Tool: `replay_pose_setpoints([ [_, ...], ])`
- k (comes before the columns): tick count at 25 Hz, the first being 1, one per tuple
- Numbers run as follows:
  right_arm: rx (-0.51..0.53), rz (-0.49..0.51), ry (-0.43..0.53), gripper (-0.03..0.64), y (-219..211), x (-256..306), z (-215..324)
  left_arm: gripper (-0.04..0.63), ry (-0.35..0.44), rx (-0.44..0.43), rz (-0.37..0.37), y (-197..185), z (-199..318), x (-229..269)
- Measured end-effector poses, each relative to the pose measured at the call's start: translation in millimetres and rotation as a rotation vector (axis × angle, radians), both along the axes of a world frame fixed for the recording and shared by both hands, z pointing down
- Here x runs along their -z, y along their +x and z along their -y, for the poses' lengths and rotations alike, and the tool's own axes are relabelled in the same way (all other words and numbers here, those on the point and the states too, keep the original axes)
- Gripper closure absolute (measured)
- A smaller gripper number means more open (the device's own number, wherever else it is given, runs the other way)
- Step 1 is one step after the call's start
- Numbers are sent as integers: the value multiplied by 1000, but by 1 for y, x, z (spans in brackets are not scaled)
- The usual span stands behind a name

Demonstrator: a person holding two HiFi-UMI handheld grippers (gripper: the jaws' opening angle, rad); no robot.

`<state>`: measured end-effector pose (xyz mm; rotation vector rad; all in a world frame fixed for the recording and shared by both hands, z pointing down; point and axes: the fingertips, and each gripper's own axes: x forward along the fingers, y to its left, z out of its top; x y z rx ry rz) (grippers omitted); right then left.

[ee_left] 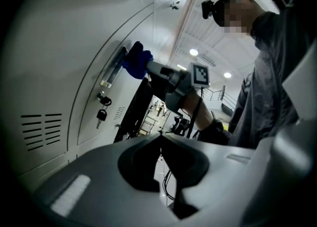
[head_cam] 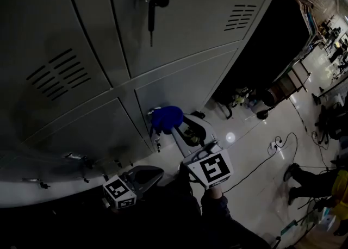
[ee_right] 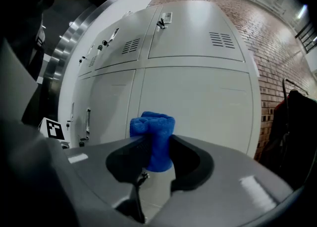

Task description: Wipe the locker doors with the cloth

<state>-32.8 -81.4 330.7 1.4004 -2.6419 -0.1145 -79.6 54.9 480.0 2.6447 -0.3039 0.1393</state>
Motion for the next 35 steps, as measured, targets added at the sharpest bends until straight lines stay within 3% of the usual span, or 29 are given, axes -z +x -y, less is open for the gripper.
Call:
replay_pose_setpoints([
  [6, 55, -19, -87, 495, -32, -37, 1, 595, -6, 27, 21, -21, -6, -5],
  [13, 60, 30, -97, 494, -24, -45, 16, 595, -21, 107, 39, -25, -2, -8],
  [24, 113, 53, -112, 494, 26, -52, 34, 595, -5, 157, 57, 42, 13, 3],
  [35, 97, 43, -118, 494, 110, -61, 62, 595, -13, 185, 74, 121, 33, 0],
])
